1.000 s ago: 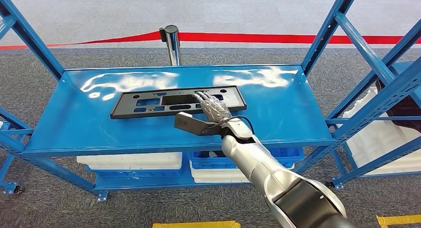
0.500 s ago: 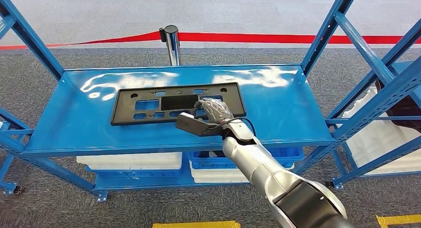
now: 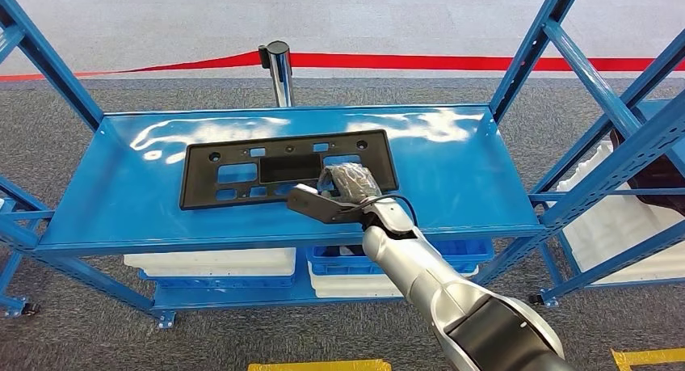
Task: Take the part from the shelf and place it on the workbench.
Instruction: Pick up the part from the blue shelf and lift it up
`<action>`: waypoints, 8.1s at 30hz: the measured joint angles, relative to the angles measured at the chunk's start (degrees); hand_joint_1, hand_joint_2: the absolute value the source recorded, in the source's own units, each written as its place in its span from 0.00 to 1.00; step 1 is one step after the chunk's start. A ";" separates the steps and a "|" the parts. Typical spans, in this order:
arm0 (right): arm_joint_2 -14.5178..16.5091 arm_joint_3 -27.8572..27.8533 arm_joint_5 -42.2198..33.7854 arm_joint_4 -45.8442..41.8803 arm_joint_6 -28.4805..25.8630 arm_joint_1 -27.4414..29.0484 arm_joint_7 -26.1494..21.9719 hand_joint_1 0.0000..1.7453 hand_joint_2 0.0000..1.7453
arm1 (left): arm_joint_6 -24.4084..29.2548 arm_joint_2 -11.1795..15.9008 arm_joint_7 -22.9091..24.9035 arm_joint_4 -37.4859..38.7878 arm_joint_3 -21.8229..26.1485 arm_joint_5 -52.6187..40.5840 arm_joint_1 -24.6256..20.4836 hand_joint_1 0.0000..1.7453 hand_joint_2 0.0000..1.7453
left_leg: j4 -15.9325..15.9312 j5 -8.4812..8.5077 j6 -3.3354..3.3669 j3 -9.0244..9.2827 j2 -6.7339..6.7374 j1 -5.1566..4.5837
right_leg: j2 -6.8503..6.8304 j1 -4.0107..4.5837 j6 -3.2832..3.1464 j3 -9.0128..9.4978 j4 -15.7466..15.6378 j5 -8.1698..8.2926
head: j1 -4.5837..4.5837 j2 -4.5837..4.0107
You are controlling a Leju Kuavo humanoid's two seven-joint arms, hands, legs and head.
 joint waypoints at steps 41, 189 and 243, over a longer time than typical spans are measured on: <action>0.93 -0.01 0.57 -0.49 -3.89 -0.94 -0.84 0.00 0.00 | 0.34 -0.20 1.27 0.00 0.95 -2.43 0.03 0.00 0.00 | 0.00 0.01 0.00 0.00 -0.01 0.00 | 0.00 0.00 0.00 0.01 0.01 0.00 | -0.04 0.00; 0.67 -0.05 -2.13 -1.12 -1.71 0.32 0.10 0.76 1.00 | -0.45 -0.81 -1.03 0.00 5.19 -3.78 0.64 0.00 0.00 | -0.30 -1.18 1.85 1.27 -0.29 -1.88 | 0.15 2.84 -3.88 -2.56 1.72 0.66 | -0.26 0.00; -15.11 -8.03 -45.23 -60.65 11.21 24.74 -15.88 1.00 1.00 | 9.69 -0.83 -13.20 0.00 16.58 2.34 2.23 0.00 1.00 | -0.30 -1.24 1.91 1.34 -0.30 -1.91 | 0.14 2.77 -3.87 -2.50 1.69 0.64 | -0.36 0.00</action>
